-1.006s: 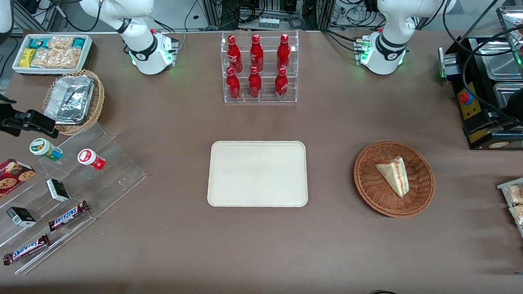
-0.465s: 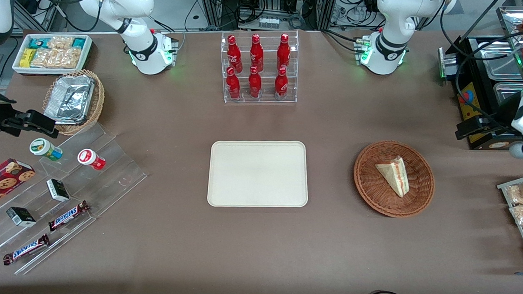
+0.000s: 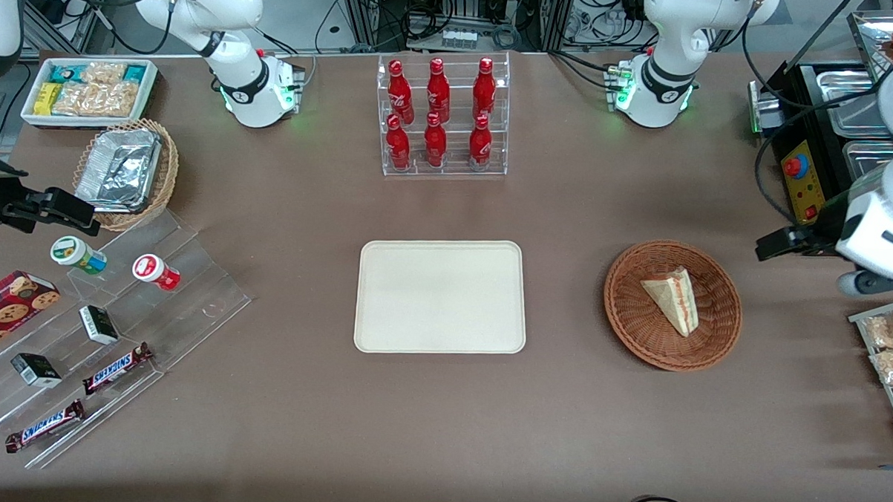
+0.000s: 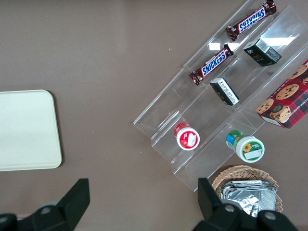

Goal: Place sandwich from basket to tray
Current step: 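Move the left gripper over the wrapped sandwich in the wicker basket, then lower the left gripper onto the sandwich and close it on the wrapper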

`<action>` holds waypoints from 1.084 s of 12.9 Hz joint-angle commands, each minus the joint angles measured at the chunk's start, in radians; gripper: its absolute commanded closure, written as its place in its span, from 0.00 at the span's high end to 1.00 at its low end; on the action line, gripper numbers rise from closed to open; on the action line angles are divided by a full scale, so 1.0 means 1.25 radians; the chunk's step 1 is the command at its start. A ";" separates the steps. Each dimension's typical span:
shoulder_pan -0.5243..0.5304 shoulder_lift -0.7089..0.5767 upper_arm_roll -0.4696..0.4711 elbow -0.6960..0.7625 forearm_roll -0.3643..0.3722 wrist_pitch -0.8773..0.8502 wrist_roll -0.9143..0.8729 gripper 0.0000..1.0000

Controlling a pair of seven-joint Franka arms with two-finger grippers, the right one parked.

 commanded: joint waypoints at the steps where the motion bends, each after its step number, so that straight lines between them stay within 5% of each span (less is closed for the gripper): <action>1: -0.006 -0.021 -0.011 -0.085 -0.008 0.072 -0.044 1.00; 14: -0.021 0.032 -0.051 -0.318 -0.002 0.391 -0.236 1.00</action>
